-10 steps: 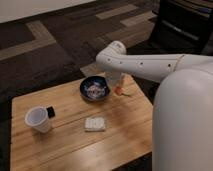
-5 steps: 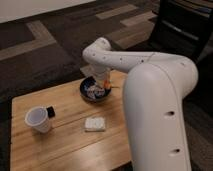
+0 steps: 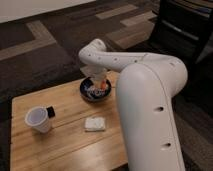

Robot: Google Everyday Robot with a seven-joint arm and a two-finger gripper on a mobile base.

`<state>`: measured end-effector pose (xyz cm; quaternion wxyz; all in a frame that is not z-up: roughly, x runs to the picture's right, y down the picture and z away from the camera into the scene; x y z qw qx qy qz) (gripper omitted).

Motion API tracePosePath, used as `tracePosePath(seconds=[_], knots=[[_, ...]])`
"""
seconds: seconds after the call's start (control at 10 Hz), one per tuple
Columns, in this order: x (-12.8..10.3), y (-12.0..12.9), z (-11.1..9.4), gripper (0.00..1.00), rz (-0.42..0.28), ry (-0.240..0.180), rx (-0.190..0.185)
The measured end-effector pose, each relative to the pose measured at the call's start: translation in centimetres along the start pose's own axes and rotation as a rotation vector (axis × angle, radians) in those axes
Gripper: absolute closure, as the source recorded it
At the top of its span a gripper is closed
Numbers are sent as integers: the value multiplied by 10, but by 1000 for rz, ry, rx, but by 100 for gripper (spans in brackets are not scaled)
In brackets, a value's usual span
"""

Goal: Place the pepper in the ceramic bowl

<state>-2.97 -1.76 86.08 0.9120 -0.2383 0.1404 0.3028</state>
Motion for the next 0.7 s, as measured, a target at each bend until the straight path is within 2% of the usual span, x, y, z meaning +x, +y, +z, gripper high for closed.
tracePosePath(seconds=[0.1,0.3,0.7], knots=[[1,-1,0,41,1,0,0],[-1,1,0,22,-1,0,0],[0,0,0,20,0,0,0]])
